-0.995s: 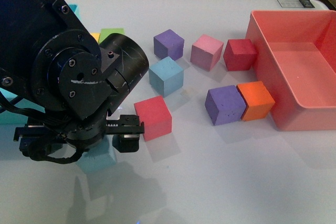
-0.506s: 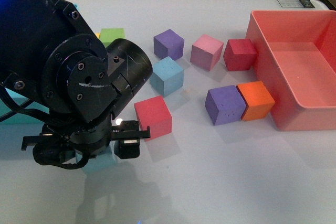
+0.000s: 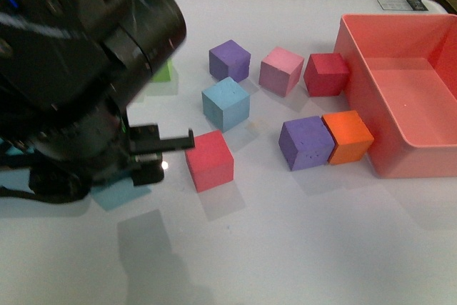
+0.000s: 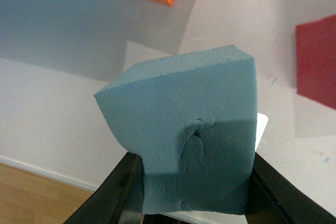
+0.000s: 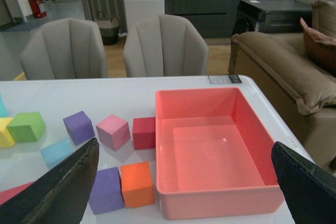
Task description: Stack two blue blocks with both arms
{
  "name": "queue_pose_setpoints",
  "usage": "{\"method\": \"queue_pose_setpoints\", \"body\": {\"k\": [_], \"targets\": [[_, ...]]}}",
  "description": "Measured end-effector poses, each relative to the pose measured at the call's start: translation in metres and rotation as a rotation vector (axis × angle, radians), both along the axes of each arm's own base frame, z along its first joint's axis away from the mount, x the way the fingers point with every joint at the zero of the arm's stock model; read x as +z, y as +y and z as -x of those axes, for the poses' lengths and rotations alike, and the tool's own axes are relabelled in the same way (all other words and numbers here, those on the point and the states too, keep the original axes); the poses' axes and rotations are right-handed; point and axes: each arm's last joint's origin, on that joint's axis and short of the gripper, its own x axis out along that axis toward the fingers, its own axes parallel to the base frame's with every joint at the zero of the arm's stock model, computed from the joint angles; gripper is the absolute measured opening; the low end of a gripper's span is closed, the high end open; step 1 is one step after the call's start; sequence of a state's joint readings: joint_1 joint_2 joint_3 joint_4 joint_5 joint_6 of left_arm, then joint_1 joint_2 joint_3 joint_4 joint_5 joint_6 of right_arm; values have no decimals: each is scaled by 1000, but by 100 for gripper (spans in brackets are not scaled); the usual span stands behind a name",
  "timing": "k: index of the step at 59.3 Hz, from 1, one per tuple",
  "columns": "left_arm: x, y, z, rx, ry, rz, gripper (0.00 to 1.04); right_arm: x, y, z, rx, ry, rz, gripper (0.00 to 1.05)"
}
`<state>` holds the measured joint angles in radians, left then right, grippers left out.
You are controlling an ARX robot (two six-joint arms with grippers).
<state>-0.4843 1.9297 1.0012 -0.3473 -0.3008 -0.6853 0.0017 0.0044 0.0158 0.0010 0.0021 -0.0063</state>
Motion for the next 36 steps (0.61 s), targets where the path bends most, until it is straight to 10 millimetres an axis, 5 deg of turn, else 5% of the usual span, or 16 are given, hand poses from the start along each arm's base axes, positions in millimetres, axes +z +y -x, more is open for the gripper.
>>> {"method": "queue_pose_setpoints", "body": {"k": [9,15,25,36], "targets": [[37,-2,-22,-17,-93,-14,40,0,0,0,0,0,0,96],[55,-24,-54,-81,-137,-17,40,0,0,0,0,0,0,96],[40,-77,-96,-227,-100,-65,40,0,0,0,0,0,0,96],[30,-113,-121,-301,-80,-70,40,0,0,0,0,0,0,96]]}}
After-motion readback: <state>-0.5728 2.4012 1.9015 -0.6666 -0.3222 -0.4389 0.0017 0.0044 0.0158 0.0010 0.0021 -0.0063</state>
